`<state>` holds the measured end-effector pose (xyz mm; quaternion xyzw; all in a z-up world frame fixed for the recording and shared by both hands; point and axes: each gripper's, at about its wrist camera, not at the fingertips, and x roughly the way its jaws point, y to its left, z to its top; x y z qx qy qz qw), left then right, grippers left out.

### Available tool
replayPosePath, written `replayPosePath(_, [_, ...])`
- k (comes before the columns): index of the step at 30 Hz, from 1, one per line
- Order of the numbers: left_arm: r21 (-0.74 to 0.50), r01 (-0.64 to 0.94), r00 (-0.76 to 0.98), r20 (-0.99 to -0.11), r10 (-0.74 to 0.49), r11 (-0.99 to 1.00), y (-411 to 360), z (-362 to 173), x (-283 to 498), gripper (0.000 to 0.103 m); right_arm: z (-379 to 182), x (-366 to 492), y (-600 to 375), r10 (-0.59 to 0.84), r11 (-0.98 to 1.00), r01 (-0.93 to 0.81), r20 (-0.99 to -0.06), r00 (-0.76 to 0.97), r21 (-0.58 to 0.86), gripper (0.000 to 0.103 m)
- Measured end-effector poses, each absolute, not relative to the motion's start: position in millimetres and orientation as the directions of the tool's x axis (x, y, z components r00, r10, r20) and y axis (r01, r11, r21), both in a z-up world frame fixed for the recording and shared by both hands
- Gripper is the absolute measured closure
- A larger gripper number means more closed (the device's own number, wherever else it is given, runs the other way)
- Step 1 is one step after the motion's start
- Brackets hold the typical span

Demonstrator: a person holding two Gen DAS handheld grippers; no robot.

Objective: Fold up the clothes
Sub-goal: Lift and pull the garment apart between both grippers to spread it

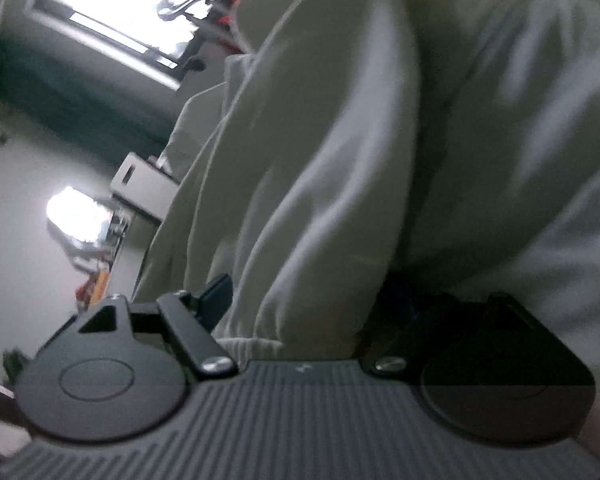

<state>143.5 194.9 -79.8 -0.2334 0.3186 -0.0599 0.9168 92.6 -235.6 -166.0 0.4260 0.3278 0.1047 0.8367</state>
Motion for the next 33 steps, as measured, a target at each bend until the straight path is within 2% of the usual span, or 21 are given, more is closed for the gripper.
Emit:
replayPosePath(2, [-0.431,-0.028,0.774,-0.581,-0.253,0.902,190,-83,146,0.045,-165,92,-231,0.461,0.638,0.075,-0.459,0.759,0.766,0.021])
replayPosePath(7, [-0.330,-0.006,0.737,-0.639,-0.219,0.944,184,-87,148,0.038,-167,95,-228,0.467,0.658,0.059,-0.469,0.750,0.750,0.040])
replayPosePath(8, [-0.337,0.002,0.726,-0.647,-0.233,0.941,185,-86,147,0.037,-166,94,-228,0.472,0.656,0.055,-0.466,0.749,0.752,0.051])
replayPosePath(10, [-0.354,0.018,0.704,-0.660,-0.263,0.935,188,-85,146,0.036,-164,92,-228,0.473,0.654,0.049,-0.458,0.752,0.755,0.056])
replayPosePath(11, [-0.351,0.028,0.699,-0.663,-0.270,0.936,189,-84,143,0.033,-161,90,-227,0.469,0.656,0.042,-0.451,0.759,0.753,0.062])
replayPosePath(12, [-0.347,0.039,0.694,-0.665,-0.275,0.937,190,-84,141,0.032,-156,87,-228,0.459,0.661,0.035,-0.441,0.772,0.749,0.073])
replayPosePath(14, [-0.295,0.020,0.667,-0.708,-0.232,0.955,186,-87,139,0.029,-143,77,-232,0.441,0.653,0.007,-0.388,0.809,0.757,0.085])
replayPosePath(16, [-0.280,0.017,0.628,-0.744,-0.228,0.960,181,-95,139,0.031,-127,64,-237,0.448,0.618,-0.050,-0.299,0.843,0.784,0.087])
replayPosePath(17, [-0.273,0.016,0.607,-0.762,-0.226,0.962,179,-98,139,0.035,-120,59,-239,0.446,0.613,-0.073,-0.268,0.854,0.786,0.087])
replayPosePath(21, [-0.260,-0.016,0.631,-0.752,-0.192,0.965,173,-99,138,0.046,-129,65,-235,0.433,0.643,-0.015,-0.347,0.832,0.765,0.088])
replayPosePath(23, [-0.276,-0.046,0.655,-0.734,-0.180,0.960,173,-96,139,0.061,-140,70,-234,0.435,0.645,0.017,-0.385,0.814,0.764,0.087])
replayPosePath(26, [-0.337,-0.125,0.688,-0.707,-0.163,0.933,178,-91,138,0.074,-151,75,-234,0.445,0.638,0.036,-0.406,0.799,0.769,0.084])
replayPosePath(28, [-0.393,-0.169,0.713,-0.682,-0.163,0.904,180,-89,137,0.080,-156,76,-232,0.446,0.639,0.045,-0.417,0.792,0.768,0.076])
replayPosePath(30, [-0.428,-0.188,0.741,-0.652,-0.158,0.884,178,-85,131,0.084,-162,78,-228,0.449,0.648,0.082,-0.467,0.762,0.757,0.049])
replayPosePath(33, [-0.454,-0.181,0.788,-0.598,-0.148,0.872,175,-75,123,0.088,-172,72,-224,0.464,0.652,0.090,-0.490,0.738,0.753,0.046])
